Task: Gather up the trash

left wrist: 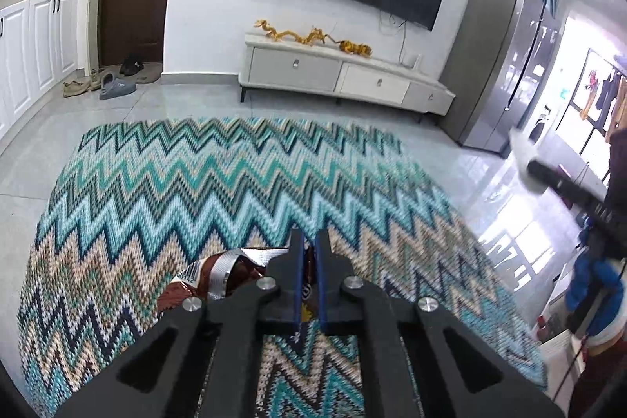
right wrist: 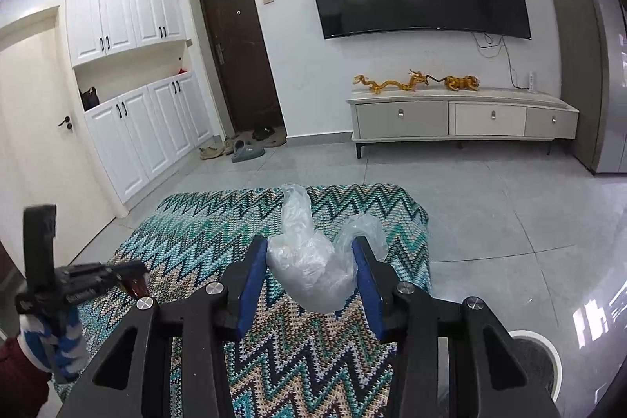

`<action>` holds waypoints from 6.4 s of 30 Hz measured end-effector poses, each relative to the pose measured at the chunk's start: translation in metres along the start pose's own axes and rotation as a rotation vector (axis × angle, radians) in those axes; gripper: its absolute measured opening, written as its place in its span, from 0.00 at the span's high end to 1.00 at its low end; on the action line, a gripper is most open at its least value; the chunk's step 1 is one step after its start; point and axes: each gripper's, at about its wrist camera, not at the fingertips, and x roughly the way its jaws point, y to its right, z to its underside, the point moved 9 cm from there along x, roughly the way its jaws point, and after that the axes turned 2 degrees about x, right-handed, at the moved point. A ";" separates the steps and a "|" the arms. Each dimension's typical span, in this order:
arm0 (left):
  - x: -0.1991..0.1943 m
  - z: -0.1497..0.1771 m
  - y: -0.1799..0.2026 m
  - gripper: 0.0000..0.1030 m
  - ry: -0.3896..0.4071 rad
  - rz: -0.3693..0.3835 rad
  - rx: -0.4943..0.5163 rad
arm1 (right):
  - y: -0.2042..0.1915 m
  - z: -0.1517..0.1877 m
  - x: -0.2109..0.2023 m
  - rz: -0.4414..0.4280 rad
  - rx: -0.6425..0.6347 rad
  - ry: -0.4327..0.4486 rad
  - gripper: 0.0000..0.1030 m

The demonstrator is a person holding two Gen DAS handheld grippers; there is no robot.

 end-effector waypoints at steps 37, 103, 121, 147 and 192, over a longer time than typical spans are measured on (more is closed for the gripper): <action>0.257 0.017 0.426 0.89 -0.478 0.508 0.236 | 0.325 0.164 -0.065 0.406 0.594 -0.179 0.35; -0.145 -0.015 -0.155 0.20 0.347 -0.945 -0.350 | -0.058 -0.047 -0.029 0.445 -0.104 0.291 0.00; -0.128 -0.033 -0.045 0.03 0.414 -0.814 -0.158 | -0.023 -0.031 -0.084 0.522 -0.006 0.396 0.00; -0.052 -0.017 0.022 0.02 0.290 -0.637 -0.083 | 0.068 0.023 -0.119 0.664 0.146 0.354 0.00; -0.057 -0.020 0.064 0.02 0.314 -0.560 0.005 | 0.075 0.027 -0.127 0.653 0.162 0.353 0.00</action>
